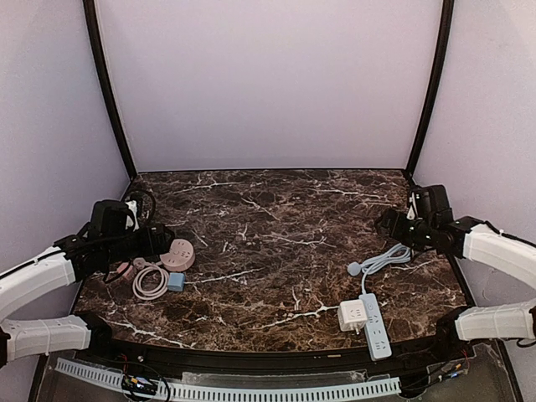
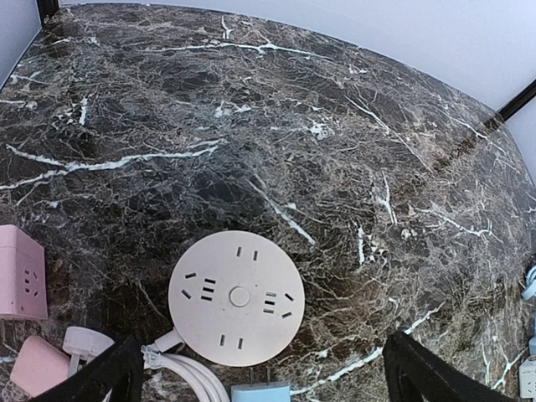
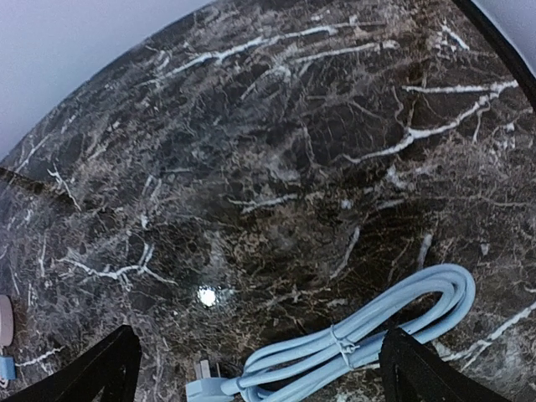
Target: Insert the plug
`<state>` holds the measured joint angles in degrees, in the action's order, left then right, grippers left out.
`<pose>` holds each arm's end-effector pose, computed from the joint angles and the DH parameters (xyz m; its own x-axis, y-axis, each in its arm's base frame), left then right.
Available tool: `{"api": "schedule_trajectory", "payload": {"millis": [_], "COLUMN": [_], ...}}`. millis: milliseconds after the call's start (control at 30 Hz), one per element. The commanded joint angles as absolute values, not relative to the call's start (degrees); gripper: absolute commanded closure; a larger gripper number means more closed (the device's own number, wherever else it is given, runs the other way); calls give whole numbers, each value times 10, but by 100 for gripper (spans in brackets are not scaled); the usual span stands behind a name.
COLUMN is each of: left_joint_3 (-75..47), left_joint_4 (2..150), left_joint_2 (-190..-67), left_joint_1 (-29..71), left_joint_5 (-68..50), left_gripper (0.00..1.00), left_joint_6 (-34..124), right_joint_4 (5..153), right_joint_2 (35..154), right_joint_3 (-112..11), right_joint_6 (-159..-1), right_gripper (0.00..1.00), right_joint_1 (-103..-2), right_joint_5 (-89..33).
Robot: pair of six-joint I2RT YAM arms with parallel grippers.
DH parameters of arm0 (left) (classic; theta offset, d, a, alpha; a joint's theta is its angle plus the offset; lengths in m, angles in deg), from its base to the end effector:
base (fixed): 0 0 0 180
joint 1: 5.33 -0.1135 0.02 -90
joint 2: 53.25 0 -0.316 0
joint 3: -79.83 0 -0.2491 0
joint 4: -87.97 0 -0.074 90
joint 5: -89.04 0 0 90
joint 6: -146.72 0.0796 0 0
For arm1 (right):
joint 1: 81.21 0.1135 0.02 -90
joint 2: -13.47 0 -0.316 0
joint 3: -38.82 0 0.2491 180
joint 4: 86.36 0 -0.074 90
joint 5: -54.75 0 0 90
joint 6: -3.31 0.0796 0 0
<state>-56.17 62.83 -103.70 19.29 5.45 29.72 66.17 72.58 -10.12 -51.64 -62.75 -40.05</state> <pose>0.1825 -0.0739 0.2490 -0.5730 -0.2337 -0.7855 0.0756 0.9393 -0.3346 0.2149 0.0647 0.2471 -0.6193 0.3966 -0.6776 0.1258 0.9020 0.4129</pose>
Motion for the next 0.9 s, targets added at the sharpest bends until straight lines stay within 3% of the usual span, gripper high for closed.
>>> {"api": "schedule_trajectory", "payload": {"millis": [0, 433, 867], "left_joint_3": [-548, -550, -551], "left_joint_4": [606, 605, 607], "left_joint_2": [-1039, -1041, -1047], "left_joint_1": [198, 199, 199], "left_joint_5": [54, 63, 61], "left_gripper": [0, 0, 0], "left_joint_6": [297, 297, 290], "right_joint_4": [606, 529, 562], "right_joint_2": [758, 815, 851], "right_joint_3": [-108, -152, -134], "right_joint_6": [-475, -315, -314], "right_gripper": [1, 1, 1], "right_joint_1": [-599, -551, -549], "right_joint_5": [-428, -447, -439]}}
